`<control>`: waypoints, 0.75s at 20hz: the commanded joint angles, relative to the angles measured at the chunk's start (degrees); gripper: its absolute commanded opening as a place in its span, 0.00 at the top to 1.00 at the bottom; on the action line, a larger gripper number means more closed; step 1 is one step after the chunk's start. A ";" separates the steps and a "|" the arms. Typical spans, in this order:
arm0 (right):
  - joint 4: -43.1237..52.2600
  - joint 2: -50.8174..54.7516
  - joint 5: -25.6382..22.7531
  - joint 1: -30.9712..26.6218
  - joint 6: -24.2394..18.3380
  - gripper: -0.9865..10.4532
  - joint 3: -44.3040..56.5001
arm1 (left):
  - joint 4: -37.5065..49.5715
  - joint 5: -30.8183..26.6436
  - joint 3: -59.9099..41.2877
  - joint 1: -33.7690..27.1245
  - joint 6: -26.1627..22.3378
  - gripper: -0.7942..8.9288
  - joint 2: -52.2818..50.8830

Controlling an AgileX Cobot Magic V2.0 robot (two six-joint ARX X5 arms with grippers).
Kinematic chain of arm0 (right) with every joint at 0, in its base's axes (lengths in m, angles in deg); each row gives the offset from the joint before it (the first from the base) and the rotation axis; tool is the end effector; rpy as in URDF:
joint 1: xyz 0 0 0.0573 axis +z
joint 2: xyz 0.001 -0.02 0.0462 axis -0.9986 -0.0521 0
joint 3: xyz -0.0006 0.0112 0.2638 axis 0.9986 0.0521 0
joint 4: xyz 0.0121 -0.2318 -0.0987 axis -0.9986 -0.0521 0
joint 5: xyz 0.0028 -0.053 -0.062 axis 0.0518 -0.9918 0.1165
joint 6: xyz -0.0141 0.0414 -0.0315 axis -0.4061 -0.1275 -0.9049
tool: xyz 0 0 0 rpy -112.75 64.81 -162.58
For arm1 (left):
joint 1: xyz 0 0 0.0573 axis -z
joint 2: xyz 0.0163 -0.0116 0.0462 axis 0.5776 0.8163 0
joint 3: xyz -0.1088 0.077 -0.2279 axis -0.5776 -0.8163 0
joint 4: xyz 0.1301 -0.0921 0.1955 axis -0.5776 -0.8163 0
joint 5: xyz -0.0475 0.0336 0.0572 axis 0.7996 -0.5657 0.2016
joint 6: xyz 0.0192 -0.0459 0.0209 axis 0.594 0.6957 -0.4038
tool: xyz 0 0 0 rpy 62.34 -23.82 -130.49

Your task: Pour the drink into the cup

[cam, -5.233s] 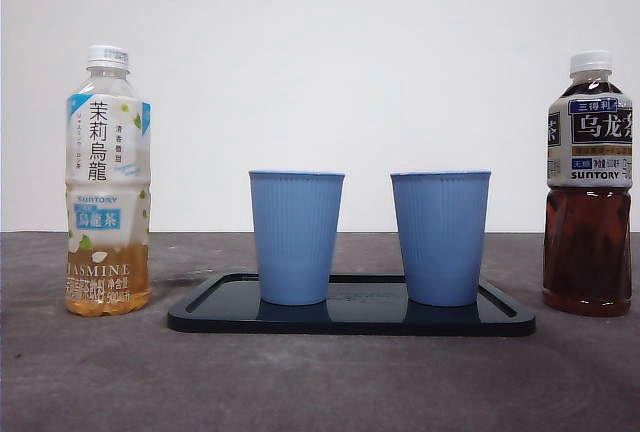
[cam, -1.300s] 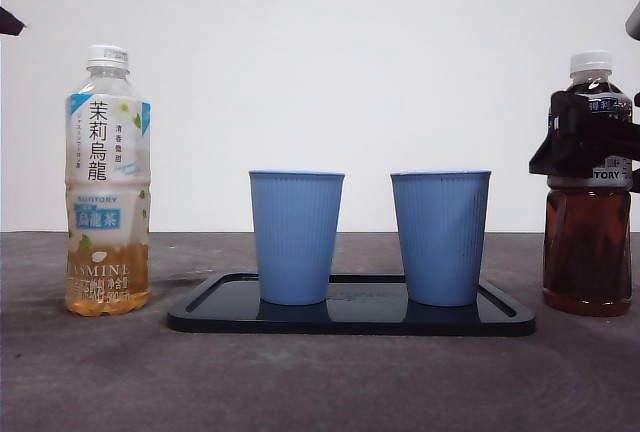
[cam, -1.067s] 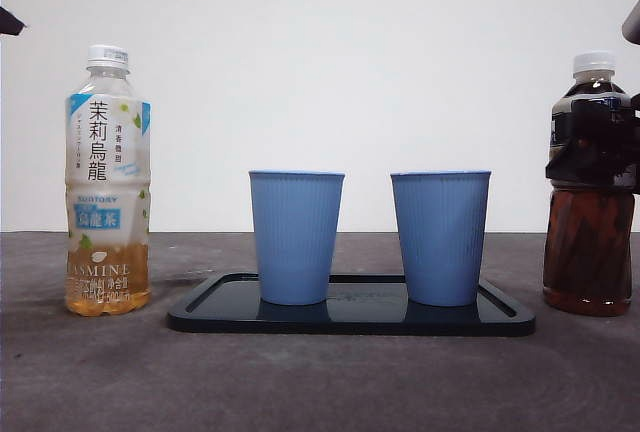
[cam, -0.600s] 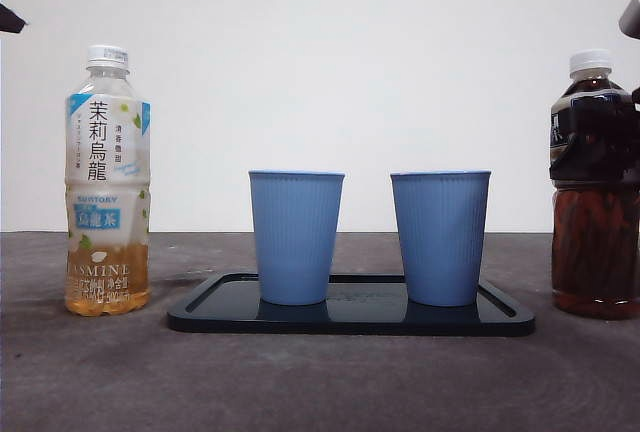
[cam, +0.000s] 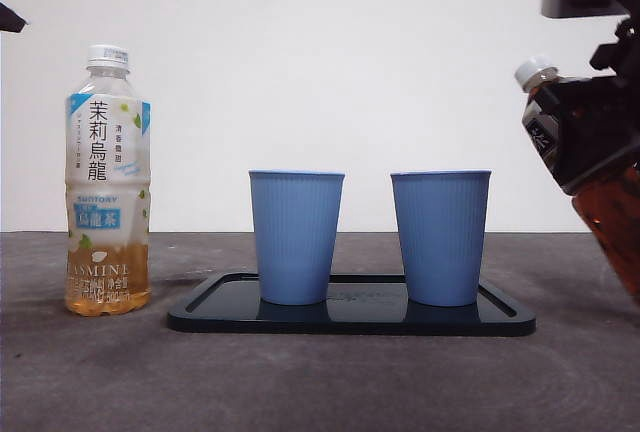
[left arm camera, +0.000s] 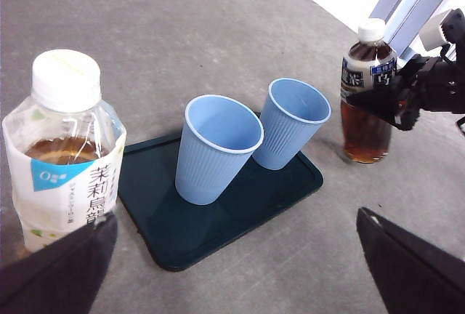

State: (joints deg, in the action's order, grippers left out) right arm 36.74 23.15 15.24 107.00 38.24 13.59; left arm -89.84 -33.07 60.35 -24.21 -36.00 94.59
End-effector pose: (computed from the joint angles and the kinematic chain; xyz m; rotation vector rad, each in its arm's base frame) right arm 0.2161 0.0737 0.2249 -0.1690 0.6256 0.1855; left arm 0.1250 -0.0404 0.2913 -0.1468 0.4231 -0.7368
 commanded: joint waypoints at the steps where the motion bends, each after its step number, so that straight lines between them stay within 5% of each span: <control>1: -5.35 0.24 -3.93 2.84 -5.68 0.78 -6.05 | 0.66 0.15 1.05 0.20 -0.31 0.38 0.31; 6: -17.66 -1.07 -11.30 7.72 -11.61 0.78 -14.88 | 0.66 0.17 1.05 0.22 -0.31 0.38 0.20; 15: -25.07 -9.84 -23.85 13.18 -21.51 0.78 -20.35 | 0.61 0.17 1.05 0.22 -0.26 0.38 0.26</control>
State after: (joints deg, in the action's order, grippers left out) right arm 10.18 13.38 -6.94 119.68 18.77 -4.44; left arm -89.84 -33.07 60.35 -24.21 -36.00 94.59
